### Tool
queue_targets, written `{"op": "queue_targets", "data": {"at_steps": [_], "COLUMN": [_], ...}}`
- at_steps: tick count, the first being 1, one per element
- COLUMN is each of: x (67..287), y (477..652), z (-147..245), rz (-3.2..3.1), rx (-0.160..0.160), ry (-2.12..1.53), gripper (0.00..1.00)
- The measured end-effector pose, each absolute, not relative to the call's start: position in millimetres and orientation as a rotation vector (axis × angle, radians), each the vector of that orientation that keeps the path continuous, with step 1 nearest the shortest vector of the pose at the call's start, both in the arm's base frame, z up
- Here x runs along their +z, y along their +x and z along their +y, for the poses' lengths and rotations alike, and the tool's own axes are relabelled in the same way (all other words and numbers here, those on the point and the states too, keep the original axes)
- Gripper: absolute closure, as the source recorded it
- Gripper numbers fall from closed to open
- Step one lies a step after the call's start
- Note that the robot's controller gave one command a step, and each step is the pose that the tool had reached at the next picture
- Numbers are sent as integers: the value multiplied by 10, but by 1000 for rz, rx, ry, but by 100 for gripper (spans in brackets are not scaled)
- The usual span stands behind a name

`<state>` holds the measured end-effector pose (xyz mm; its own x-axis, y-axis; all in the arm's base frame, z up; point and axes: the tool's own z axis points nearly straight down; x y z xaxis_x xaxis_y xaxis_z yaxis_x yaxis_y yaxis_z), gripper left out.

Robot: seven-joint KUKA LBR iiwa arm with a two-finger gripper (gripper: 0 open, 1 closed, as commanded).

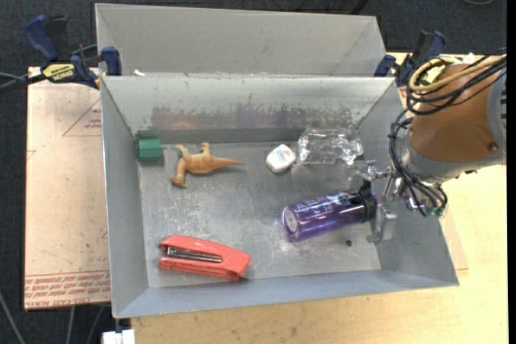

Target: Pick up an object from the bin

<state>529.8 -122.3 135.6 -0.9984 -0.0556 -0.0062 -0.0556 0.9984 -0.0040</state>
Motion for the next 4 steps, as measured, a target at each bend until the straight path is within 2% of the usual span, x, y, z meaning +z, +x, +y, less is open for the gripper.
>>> {"op": "queue_targets", "data": {"at_steps": [1, 2, 3, 4], "x": [960, 960, 1317, 1861], "y": [5592, 5592, 5526, 5554], "z": [-896, -896, -884, -842], "rz": [3093, 3093, 3103, 3098], "rx": [1, 1, 7, 3], "ry": [-533, -534, -529, -519], "gripper": [100, 100, 100, 100]}}
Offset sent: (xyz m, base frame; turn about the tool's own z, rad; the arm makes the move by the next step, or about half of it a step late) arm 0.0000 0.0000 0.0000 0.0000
